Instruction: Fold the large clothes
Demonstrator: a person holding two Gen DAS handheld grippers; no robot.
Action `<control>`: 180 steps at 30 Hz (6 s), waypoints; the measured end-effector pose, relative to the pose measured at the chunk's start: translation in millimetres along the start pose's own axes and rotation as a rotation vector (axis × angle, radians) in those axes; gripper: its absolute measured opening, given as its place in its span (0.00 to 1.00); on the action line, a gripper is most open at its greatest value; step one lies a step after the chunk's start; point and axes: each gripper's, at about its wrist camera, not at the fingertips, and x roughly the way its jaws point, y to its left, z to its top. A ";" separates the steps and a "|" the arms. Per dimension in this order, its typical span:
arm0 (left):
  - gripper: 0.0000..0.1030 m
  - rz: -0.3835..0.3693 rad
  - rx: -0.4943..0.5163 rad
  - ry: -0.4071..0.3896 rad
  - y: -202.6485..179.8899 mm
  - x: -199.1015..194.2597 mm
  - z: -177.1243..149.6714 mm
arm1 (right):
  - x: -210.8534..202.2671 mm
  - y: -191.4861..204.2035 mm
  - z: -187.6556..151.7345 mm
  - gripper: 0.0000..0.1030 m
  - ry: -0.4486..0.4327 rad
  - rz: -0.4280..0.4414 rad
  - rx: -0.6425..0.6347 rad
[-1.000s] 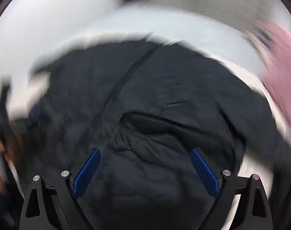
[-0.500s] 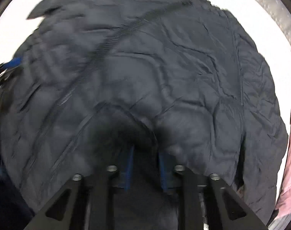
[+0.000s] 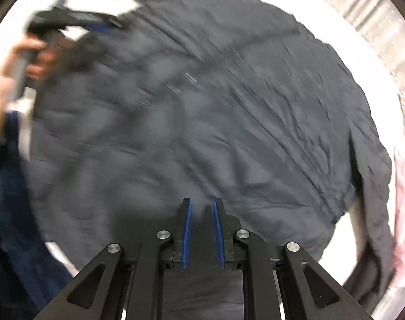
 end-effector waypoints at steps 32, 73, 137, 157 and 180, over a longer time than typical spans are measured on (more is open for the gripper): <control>0.79 -0.034 -0.050 -0.013 0.1 5.2 8.4 | -46.8 -235.1 -220.4 0.65 -0.675 -0.007 1.435; 0.79 -0.023 -0.173 -0.120 30.6 -8.5 24.3 | -150.8 -297.2 -99.9 0.04 -0.891 -0.602 1.212; 0.79 0.254 -0.728 -0.149 326.6 -3.5 116.1 | 51.3 -97.0 -10.8 0.83 -0.557 0.347 1.118; 0.06 0.149 -0.445 -0.620 184.2 -130.1 188.2 | 43.0 -130.2 -61.7 0.83 -0.648 0.321 1.292; 0.11 -0.187 0.230 -0.281 -184.2 11.4 91.9 | 41.5 -165.0 -119.2 0.83 -0.728 0.493 1.498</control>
